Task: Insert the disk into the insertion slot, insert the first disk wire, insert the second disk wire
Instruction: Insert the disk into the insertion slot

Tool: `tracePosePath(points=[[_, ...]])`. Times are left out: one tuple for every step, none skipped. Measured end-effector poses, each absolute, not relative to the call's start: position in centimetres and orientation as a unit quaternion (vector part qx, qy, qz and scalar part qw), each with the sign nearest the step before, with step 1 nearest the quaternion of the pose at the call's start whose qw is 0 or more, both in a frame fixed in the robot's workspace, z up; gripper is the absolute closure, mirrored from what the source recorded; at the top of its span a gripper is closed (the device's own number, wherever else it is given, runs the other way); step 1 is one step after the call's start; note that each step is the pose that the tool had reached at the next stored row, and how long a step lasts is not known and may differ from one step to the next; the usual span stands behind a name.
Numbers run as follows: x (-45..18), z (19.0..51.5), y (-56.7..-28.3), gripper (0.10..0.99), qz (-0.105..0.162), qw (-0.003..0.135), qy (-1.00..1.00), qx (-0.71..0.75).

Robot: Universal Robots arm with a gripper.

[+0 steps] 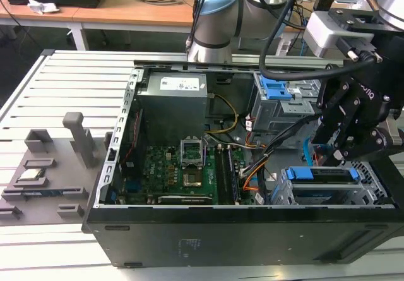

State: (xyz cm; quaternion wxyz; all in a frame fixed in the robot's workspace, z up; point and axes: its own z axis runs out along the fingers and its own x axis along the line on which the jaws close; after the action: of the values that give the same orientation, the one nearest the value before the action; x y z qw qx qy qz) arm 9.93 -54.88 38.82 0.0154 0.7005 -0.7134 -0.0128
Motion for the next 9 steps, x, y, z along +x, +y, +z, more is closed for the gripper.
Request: tracePosePath(points=[[9.93,38.82,-54.88,0.663,-0.013,0.015,-0.713,0.7],[9.93,38.82,-54.88,0.725,-0.013,0.015,-0.713,0.7],[9.93,38.82,-54.88,0.725,-0.013,0.015,-0.713,0.701],[9.93,38.81,-54.88,0.792,-0.013,0.015,-0.713,0.7],[9.93,38.81,-54.88,0.851,-0.013,0.015,-0.713,0.7],[9.93,38.81,-54.88,0.91,-0.013,0.015,-0.713,0.7],[9.93,38.81,-54.88,0.91,-0.013,0.015,-0.713,0.7],[9.93,38.8,-54.88,0.973,-0.013,0.015,-0.713,0.701],[9.93,38.8,-54.88,0.98,-0.013,0.015,-0.713,0.701]])
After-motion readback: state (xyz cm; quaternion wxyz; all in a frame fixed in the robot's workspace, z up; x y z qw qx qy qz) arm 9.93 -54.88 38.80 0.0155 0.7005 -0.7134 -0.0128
